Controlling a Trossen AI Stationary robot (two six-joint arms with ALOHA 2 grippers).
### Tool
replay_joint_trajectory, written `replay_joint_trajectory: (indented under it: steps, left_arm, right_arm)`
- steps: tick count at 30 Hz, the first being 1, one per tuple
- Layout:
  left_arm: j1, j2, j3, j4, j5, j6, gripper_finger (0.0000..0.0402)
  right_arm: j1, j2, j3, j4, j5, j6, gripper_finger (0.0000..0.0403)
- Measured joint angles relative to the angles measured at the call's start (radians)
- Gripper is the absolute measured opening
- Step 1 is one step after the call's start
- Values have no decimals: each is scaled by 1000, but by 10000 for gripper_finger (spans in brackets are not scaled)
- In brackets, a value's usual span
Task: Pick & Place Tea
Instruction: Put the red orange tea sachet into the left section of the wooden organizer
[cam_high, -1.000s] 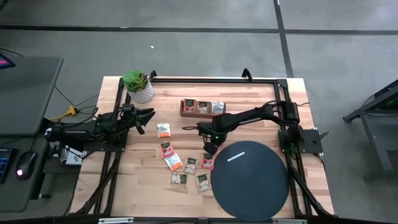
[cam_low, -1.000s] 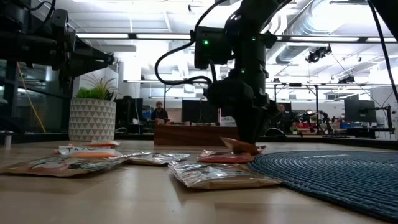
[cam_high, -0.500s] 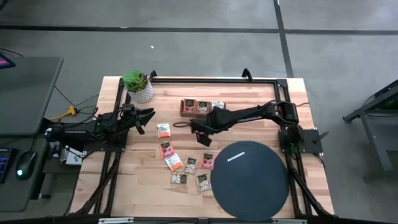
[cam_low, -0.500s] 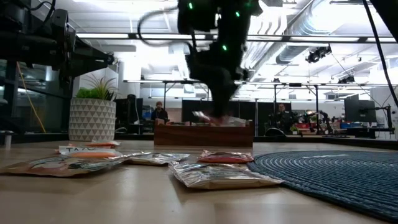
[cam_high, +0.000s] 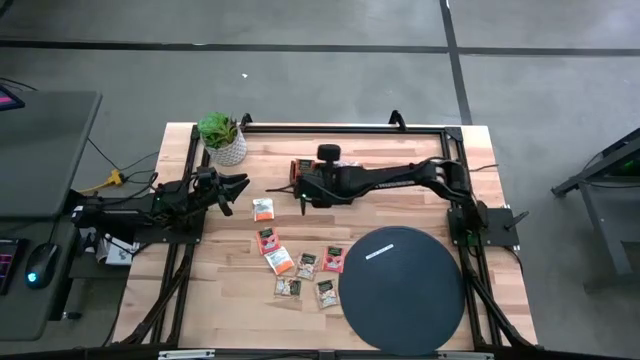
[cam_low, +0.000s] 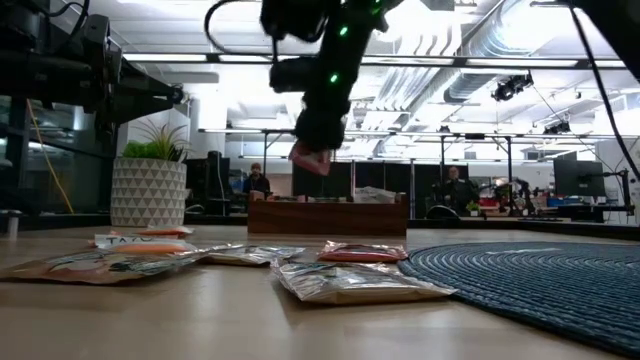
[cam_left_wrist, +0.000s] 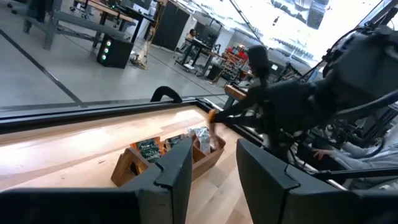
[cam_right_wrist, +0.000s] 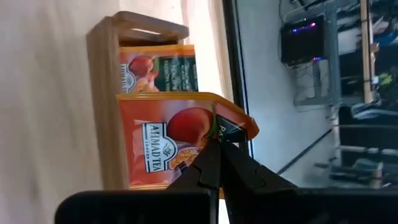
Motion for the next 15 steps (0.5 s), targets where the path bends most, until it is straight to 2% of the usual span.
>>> replay_joint_trajectory:
  steps: [7,15]
  left_arm:
    - [0,0,0,0,0,0,123]
    - [0,0,0,0,1,0,123]
  right_arm:
    - [-40,135,165,26,37,-68,0]
    - [-63,254,315,-31,1,-73,0]
